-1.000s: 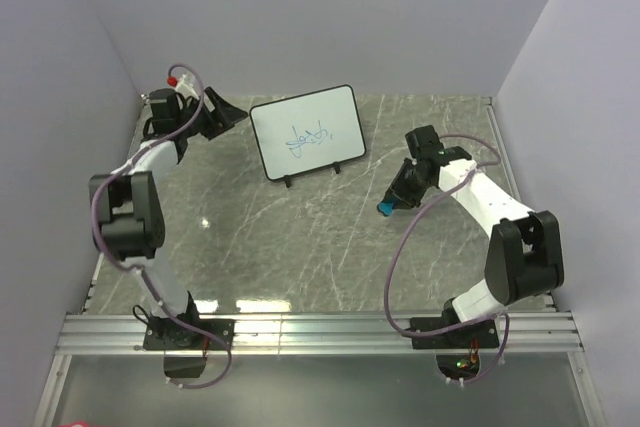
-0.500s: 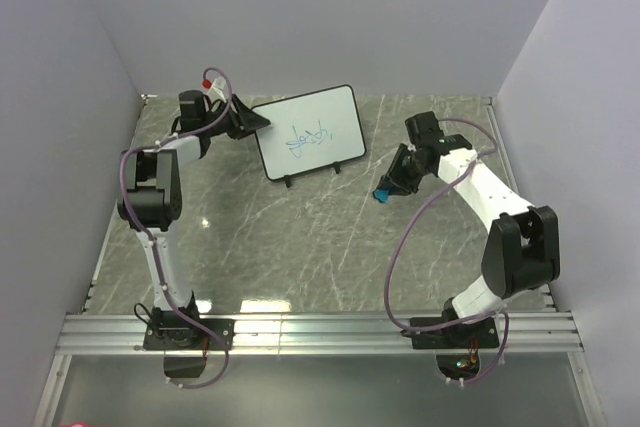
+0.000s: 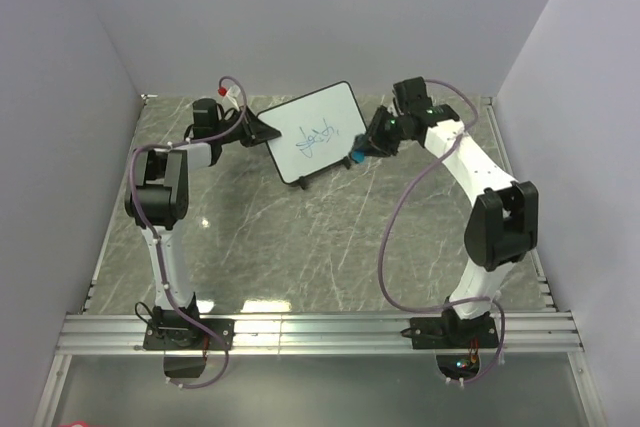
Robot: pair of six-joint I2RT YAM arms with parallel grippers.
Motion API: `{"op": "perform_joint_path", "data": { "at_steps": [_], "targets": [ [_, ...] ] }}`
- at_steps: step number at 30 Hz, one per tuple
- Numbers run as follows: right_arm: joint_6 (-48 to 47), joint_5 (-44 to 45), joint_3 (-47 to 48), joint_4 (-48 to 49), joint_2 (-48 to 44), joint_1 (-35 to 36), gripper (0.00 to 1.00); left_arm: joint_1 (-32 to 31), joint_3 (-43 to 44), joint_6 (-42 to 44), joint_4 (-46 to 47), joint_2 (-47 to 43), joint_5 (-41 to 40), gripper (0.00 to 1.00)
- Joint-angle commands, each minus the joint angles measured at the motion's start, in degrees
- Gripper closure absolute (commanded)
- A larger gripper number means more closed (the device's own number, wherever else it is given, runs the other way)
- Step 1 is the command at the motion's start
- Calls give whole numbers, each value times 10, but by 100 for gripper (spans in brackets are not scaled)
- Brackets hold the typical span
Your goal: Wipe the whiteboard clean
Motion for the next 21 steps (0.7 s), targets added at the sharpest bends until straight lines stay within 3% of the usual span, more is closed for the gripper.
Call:
{"op": "perform_joint_path", "data": {
  "at_steps": [1, 8, 16, 21],
  "targets": [
    [-10, -43, 69, 47, 55, 30, 100, -23, -32, 17, -19, -17, -17, 90],
    [42, -50, 218, 80, 175, 83, 100, -39, -70, 53, -55, -39, -42, 100],
    [81, -67, 397, 47, 316, 110, 100, -42, -107, 79, -90, -67, -68, 100],
    [89, -58, 442, 37, 360, 111, 100, -48, -98, 99, -119, -61, -70, 100]
  ]
}}
